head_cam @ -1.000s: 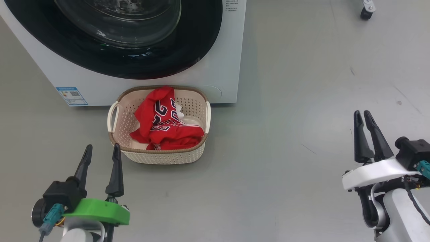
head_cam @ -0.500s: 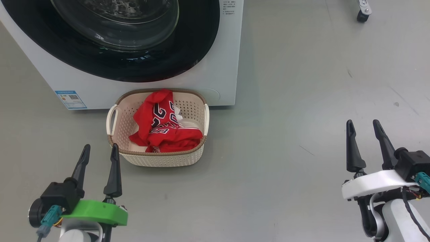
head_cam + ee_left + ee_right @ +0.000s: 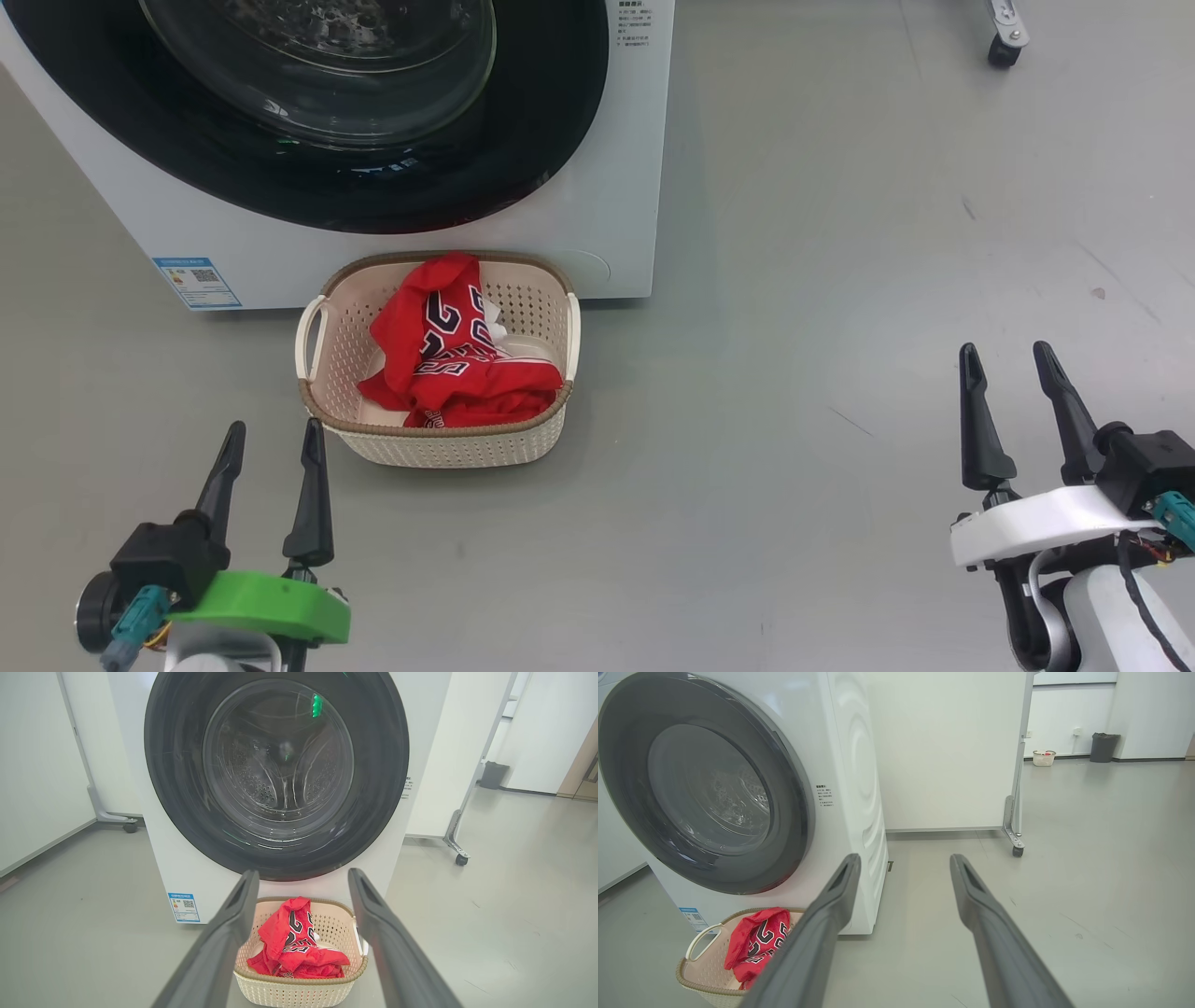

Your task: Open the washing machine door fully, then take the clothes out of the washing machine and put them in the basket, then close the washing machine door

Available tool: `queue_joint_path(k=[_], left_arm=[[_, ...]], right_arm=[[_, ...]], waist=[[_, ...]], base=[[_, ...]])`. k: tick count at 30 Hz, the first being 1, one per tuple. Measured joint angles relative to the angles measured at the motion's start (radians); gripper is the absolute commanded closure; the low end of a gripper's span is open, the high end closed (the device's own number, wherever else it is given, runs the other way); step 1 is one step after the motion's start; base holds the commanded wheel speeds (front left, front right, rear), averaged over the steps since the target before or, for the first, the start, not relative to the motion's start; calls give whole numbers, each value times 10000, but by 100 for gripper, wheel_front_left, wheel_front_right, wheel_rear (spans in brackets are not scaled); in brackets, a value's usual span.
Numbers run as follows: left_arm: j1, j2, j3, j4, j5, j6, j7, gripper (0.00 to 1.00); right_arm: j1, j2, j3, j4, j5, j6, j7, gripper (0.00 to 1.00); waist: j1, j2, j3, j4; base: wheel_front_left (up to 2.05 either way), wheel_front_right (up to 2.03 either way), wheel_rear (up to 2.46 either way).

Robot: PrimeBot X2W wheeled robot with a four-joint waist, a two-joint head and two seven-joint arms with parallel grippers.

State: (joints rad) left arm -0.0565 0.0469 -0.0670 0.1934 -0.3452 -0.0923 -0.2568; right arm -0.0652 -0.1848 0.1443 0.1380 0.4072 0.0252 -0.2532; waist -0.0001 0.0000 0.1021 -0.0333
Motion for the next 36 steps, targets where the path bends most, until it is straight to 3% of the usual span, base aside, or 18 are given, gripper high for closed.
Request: queue_joint_path(k=[36], left_arm=[[66,-31,-109,487,-656,-201,0,0]], right_arm=[[182,383,-420,-8,-493,385,0,0]], waist=[[0,0,-126,1]], base=[[0,0,0]])
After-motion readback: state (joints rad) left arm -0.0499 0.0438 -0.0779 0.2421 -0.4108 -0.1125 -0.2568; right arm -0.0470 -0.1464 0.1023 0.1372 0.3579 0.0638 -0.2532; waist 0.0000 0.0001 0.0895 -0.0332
